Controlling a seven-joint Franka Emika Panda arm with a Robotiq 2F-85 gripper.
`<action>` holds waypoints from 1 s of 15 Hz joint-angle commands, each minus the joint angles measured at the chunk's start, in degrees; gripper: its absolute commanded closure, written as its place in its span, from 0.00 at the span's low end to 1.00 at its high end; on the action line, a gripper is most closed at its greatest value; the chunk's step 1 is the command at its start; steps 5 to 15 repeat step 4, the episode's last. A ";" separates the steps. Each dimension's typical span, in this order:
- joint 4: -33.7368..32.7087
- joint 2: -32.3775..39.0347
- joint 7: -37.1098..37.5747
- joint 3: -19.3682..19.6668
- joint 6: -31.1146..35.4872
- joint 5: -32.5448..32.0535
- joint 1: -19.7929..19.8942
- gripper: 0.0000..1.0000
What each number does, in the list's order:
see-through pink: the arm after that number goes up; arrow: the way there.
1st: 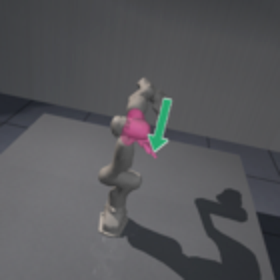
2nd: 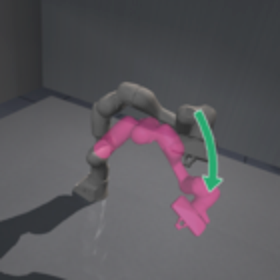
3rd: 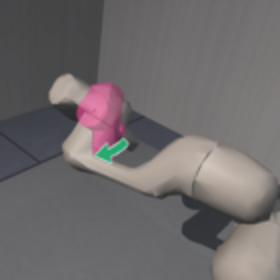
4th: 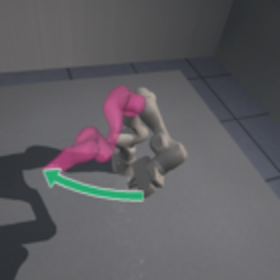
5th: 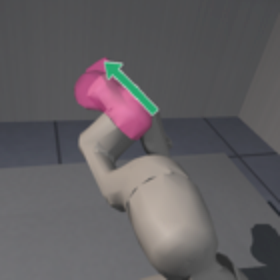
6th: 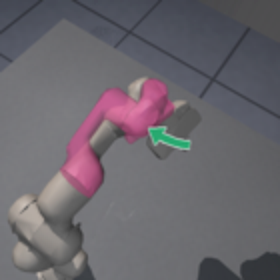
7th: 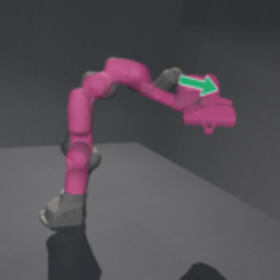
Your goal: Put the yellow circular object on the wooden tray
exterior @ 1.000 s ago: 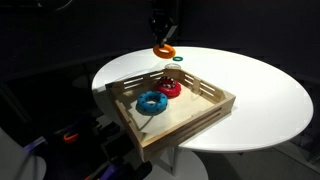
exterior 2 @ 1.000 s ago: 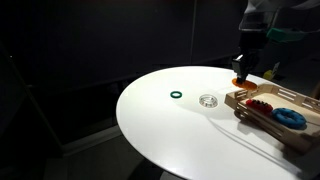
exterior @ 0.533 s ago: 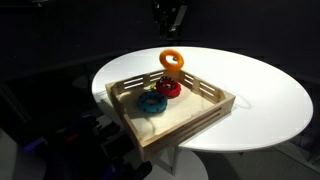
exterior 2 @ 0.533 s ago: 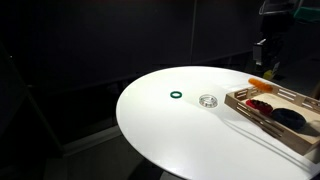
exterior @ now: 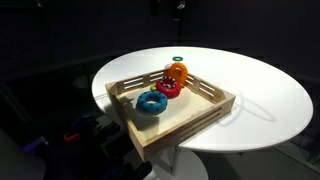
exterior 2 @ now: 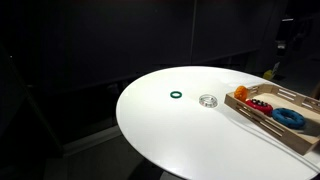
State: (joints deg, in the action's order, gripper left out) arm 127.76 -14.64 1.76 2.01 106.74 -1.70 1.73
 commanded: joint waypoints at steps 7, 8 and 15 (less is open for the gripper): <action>-0.19 -0.69 -0.71 -0.03 -1.63 -0.69 0.14 0.00; -0.19 -0.69 -0.71 -0.03 -1.63 -0.69 0.14 0.00; -0.19 -0.69 -0.71 -0.03 -1.63 -0.69 0.14 0.00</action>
